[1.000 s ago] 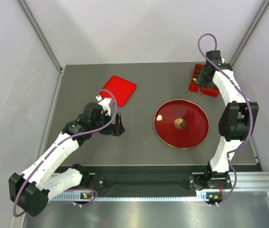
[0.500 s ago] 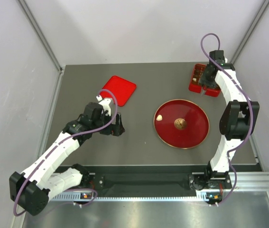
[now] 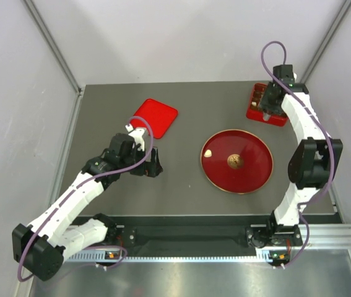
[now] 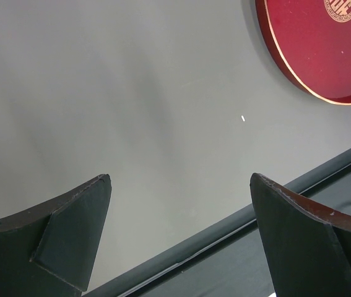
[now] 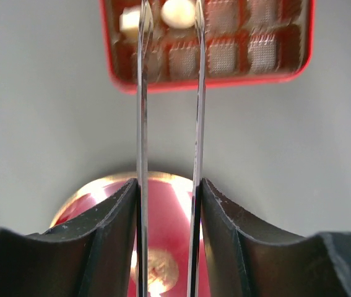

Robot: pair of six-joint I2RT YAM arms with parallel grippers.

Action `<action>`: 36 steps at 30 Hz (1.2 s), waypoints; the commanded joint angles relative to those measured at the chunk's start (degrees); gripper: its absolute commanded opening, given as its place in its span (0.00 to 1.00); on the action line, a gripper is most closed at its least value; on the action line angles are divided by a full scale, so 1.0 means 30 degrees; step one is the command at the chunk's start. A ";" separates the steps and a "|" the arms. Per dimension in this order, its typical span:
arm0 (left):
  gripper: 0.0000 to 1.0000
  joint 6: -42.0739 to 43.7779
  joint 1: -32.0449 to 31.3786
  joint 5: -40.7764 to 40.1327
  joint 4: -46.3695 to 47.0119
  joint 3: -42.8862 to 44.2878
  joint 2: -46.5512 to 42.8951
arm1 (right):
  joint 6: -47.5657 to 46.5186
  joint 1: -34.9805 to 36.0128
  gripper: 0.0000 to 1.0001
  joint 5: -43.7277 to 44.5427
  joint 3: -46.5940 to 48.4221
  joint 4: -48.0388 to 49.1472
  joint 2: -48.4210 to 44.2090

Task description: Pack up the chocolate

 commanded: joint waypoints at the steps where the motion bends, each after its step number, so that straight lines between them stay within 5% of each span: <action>1: 0.99 0.0114 -0.0069 -0.0361 0.0251 0.0043 -0.0263 | -0.0382 0.1260 0.43 -0.0142 -0.1494 0.0166 -0.3427; 9: 0.99 0.0085 -0.0069 -0.0713 0.0222 0.0043 -0.0380 | 0.0844 0.6590 0.43 0.0326 -0.7298 0.0663 -0.8756; 19: 0.99 -0.0032 -0.0069 -0.1123 0.0163 0.0043 -0.0468 | 0.2488 1.3035 0.45 0.1351 -1.1901 0.1016 -1.1429; 36: 0.99 -0.0061 -0.0069 -0.1036 0.0134 0.0043 -0.0292 | 0.4480 1.4857 0.45 0.1792 -1.4277 0.2538 -1.1079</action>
